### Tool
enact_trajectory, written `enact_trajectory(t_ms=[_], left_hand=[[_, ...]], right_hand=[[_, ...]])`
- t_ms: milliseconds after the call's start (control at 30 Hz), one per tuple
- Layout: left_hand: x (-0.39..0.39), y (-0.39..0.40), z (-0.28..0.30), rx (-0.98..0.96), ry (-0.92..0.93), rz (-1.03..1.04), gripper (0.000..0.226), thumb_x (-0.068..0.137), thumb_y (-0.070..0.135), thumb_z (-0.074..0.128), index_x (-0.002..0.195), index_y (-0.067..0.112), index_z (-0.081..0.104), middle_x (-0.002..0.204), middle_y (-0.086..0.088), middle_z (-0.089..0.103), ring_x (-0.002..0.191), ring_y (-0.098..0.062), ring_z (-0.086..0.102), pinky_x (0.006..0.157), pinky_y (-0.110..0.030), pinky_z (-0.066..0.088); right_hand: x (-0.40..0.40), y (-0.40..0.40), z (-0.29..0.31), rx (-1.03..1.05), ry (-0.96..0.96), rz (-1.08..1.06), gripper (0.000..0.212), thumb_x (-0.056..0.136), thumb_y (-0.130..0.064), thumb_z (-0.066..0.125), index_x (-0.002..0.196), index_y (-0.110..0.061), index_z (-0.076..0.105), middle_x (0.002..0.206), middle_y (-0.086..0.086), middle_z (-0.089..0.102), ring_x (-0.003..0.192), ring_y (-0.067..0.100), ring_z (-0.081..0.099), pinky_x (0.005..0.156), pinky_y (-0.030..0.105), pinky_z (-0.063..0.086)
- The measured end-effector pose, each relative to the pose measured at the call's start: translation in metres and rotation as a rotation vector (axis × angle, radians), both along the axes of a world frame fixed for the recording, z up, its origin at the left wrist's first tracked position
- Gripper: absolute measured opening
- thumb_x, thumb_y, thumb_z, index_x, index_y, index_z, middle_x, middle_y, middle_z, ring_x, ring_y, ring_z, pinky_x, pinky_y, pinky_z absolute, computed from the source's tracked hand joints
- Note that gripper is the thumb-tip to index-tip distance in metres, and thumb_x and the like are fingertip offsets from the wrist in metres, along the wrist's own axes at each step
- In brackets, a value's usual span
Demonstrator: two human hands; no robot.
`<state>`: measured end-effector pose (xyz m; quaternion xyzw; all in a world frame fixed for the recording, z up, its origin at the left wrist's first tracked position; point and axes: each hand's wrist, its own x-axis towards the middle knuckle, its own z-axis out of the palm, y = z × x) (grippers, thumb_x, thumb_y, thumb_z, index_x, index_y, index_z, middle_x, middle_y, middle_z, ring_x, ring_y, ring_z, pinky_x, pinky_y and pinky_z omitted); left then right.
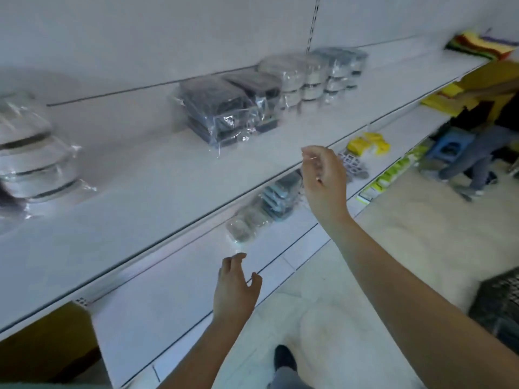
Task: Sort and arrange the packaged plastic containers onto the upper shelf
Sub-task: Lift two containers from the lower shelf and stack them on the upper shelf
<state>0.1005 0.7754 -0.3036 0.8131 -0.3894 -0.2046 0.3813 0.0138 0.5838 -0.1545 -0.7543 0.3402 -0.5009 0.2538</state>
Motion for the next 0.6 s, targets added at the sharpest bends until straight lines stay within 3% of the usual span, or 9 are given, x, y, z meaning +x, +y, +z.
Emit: enact_trajectory(t_ms=[100,233,433,600], left_hand=[[-0.011,-0.022,-0.03,0.122,0.03,0.012,0.051,0.094,0.028,0.06,0.142,0.019,0.044,0.139,-0.001,0.046,0.126,-0.018,0.05,0.092,-0.032,0.05],[-0.023,-0.066,-0.065,0.247,0.049,0.076,0.053,0.095,0.03,0.06,0.143,0.019,0.042,0.141,-0.001,0.044,0.124,-0.019,0.048,0.094,-0.037,0.052],[-0.02,-0.159,-0.121,0.415,0.076,0.3,0.059,0.094,0.035,0.063,0.144,0.015,0.039,0.143,-0.008,0.043,0.128,-0.026,0.045,0.096,-0.038,0.048],[-0.008,-0.211,-0.175,0.541,0.116,0.479,0.071,0.092,0.038,0.065,0.148,0.008,0.032,0.142,-0.017,0.042,0.126,-0.035,0.045,0.098,-0.044,0.046]], right_hand=[[-0.012,-0.034,-0.049,0.065,0.052,-0.029,0.023,0.099,-0.021,0.051,0.112,-0.008,0.065,0.102,-0.002,0.065,0.092,0.018,0.063,0.082,0.039,0.054],[-0.002,-0.082,-0.115,0.169,0.172,0.063,0.021,0.099,-0.019,0.051,0.113,-0.01,0.064,0.102,-0.001,0.067,0.093,0.018,0.064,0.082,0.042,0.055],[0.042,-0.167,-0.218,0.295,0.581,0.38,0.035,0.098,-0.022,0.055,0.131,-0.01,0.057,0.126,0.009,0.061,0.112,0.024,0.061,0.092,0.045,0.053],[0.069,-0.218,-0.293,0.3,0.915,0.576,0.066,0.097,-0.036,0.058,0.155,-0.018,0.031,0.154,0.011,0.04,0.141,0.027,0.04,0.109,0.04,0.042]])
